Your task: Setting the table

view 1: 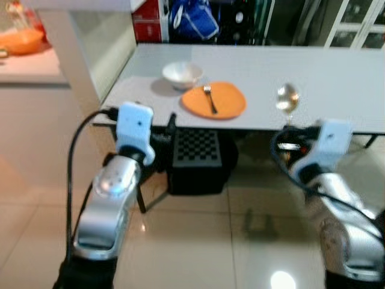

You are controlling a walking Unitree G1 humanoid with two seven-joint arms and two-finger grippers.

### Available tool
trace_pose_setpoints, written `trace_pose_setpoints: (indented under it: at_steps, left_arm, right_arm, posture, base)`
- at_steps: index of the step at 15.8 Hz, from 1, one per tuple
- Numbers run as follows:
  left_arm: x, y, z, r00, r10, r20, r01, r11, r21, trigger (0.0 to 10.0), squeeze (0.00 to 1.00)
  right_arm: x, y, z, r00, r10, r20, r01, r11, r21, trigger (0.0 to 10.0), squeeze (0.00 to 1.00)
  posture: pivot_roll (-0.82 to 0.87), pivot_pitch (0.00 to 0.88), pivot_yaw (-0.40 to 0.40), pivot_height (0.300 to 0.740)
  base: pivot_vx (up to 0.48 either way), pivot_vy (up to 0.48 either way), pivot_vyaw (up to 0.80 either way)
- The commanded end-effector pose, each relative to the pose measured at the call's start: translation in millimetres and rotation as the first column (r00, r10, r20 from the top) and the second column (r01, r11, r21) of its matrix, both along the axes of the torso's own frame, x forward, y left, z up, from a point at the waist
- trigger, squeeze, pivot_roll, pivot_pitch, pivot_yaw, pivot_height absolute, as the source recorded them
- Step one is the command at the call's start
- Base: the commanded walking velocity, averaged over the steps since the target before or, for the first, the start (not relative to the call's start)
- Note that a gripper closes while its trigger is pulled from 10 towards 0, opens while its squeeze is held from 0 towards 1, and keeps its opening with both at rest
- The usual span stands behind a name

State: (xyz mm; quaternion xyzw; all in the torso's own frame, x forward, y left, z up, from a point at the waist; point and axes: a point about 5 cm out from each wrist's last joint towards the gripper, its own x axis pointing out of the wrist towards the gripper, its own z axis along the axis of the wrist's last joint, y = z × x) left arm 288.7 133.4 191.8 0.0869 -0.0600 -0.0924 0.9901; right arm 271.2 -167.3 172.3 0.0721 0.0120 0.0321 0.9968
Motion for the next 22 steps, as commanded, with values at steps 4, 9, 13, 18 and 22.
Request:
trace_pose_setpoints:
  at_steps: [4, 9, 13, 18, 22]
  left_arm:
    - [-0.2, -0.3, 0, 1.0, 0.002, 0.022, -0.002, 1.0, 0.021, 10.0, 0.0]
    - [-1.1, 0.6, 0, 1.0, -0.004, 0.025, 0.003, 1.0, 0.019, 10.0, 0.0]
    - [-1.0, 0.5, -1, 1.0, -0.011, 0.022, 0.01, 1.0, 0.017, 10.0, 0.0]
    - [-2.1, 2.5, -1, 1.0, -0.01, 0.021, 0.009, 1.0, 0.018, 10.0, 0.0]
    - [-2.2, 2.2, -1, 1.0, -0.017, 0.016, 0.017, 1.0, 0.021, 10.0, 0.0]
  right_arm:
    - [1.6, 2.6, 3, 1.0, 0.028, -0.005, -0.028, 1.0, 0.013, 10.0, 0.0]
    - [2.3, 7.0, 2, 0.998, 0.058, -0.022, -0.057, 0.998, 0.026, 10.0, 0.0]
    - [2.8, 8.8, 2, 0.997, 0.07, -0.02, -0.07, 0.997, 0.014, 10.0, 0.0]
    - [0.2, 14.9, -2, 0.99, 0.132, -0.047, -0.134, 0.991, -0.028, 10.0, 0.0]
    - [0.4, 15.1, -4, 0.991, 0.121, -0.064, -0.125, 0.99, -0.058, 10.0, 0.0]
  posture:
    - [-0.02, 0.0, -0.009, 0.74]
    - [-0.01, 0.0, -0.014, 0.74]
    - [-0.01, 0.0, -0.014, 0.74]
    - [-0.01, 0.0, -0.013, 0.74]
    - [-0.01, 0.0, -0.014, 0.74]
  base:
    - [0.0, 0.0, 0.0]
    - [0.331, 0.0, -0.25]
    - [0.357, 0.0, 0.0]
    - [0.363, 0.0, 0.0]
    - [0.358, 0.0, 0.51]
